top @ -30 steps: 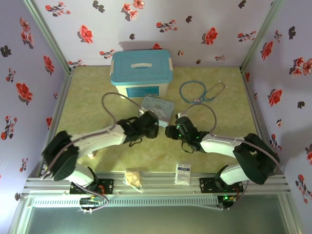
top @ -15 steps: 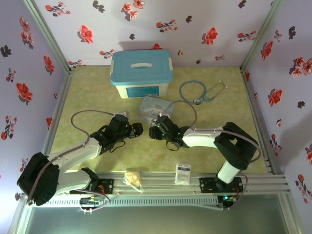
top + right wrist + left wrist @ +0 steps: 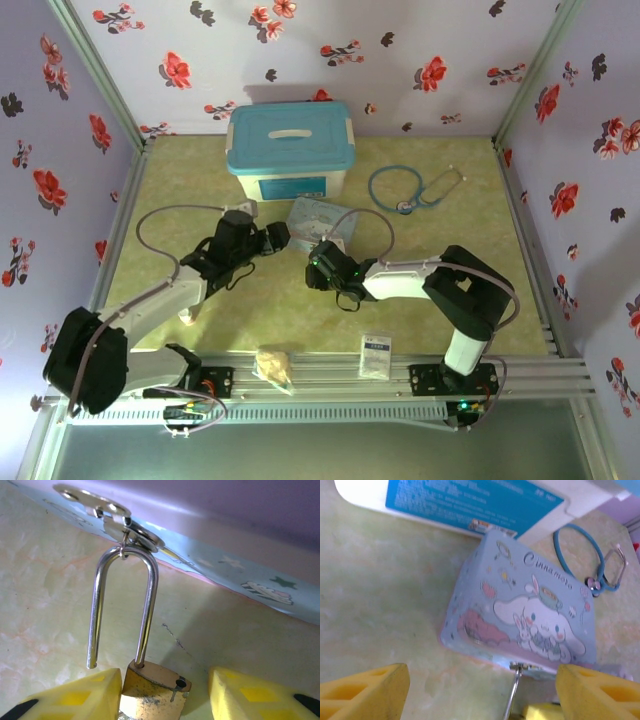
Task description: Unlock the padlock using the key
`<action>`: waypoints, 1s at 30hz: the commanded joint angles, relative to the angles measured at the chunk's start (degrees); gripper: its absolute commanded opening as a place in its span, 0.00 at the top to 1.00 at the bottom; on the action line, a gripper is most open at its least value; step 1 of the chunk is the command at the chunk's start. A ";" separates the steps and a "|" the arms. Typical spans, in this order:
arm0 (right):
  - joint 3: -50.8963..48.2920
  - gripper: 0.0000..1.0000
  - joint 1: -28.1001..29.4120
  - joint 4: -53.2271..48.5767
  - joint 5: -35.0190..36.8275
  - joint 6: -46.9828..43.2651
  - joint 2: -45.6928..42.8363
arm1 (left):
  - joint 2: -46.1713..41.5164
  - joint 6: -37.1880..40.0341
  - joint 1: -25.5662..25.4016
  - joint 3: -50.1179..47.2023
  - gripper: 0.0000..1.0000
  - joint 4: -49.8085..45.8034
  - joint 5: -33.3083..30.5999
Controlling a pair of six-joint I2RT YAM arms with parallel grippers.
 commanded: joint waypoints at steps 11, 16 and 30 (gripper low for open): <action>-4.29 0.65 0.34 1.49 -0.69 6.43 0.99 | 15.93 10.89 4.04 11.85 0.25 2.68 0.79; -6.47 0.70 0.17 0.59 0.40 7.55 -1.11 | 21.61 13.24 4.08 15.66 0.26 2.24 0.50; -10.74 0.73 -0.09 0.24 2.93 14.88 -5.21 | 25.99 13.83 0.19 16.94 0.34 -1.40 3.10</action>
